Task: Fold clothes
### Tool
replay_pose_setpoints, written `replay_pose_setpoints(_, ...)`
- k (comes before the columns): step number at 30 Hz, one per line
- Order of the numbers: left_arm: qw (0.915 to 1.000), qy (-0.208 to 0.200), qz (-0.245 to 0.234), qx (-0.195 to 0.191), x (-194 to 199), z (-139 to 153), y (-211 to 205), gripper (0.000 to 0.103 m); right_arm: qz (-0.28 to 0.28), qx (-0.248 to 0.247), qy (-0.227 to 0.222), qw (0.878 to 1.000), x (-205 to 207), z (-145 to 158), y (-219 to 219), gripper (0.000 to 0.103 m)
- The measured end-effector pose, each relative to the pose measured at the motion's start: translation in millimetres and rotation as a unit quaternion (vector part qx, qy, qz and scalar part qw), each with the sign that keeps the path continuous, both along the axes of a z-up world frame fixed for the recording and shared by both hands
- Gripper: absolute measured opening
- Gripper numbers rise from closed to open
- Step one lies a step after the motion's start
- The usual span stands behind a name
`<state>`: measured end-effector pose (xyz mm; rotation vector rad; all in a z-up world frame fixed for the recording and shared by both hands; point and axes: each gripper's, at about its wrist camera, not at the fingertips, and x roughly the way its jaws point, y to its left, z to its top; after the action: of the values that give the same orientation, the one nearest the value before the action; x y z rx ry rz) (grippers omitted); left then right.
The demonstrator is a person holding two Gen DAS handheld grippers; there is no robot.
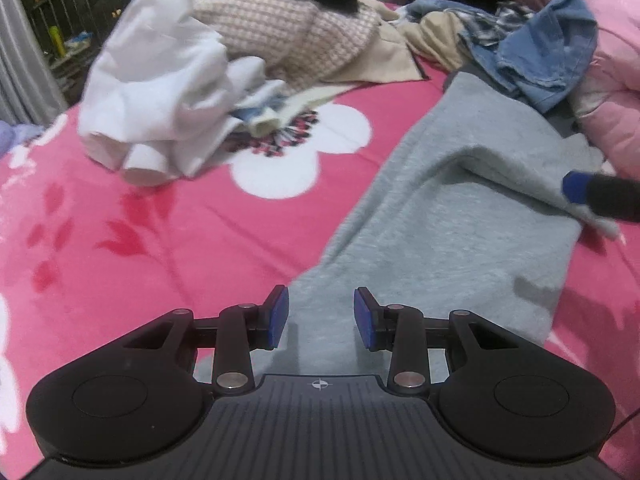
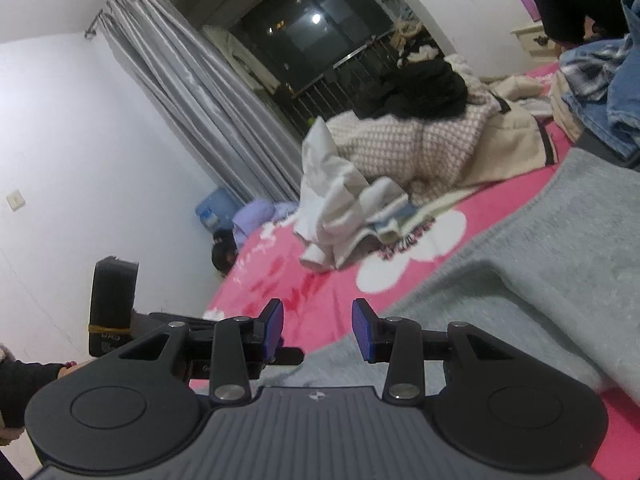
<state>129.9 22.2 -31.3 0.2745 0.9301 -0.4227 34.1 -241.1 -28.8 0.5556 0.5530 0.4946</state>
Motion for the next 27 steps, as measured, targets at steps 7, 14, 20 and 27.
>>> replay_pose_setpoints(7, 0.9994, -0.005, -0.023, -0.026, 7, -18, -9, 0.036, -0.015, 0.01, 0.052, 0.998, 14, -24, -17, 0.041)
replay_pose_setpoints(14, 0.9912, -0.039, -0.112, -0.059, 19, -23, -56, 0.036, -0.196, 0.057, 0.114, 0.972, -22, -30, -98, 0.041)
replay_pose_setpoints(20, 0.977, -0.091, -0.188, -0.045, 28, -43, -124, 0.037, -0.317, 0.156, 0.228, 0.907, -52, -78, -167, 0.057)
replay_pose_setpoints(27, 0.9644, -0.119, -0.235, -0.023, 24, -61, -158, 0.041, -0.317, 0.219, 0.272, 0.882, -54, -101, -162, 0.053)
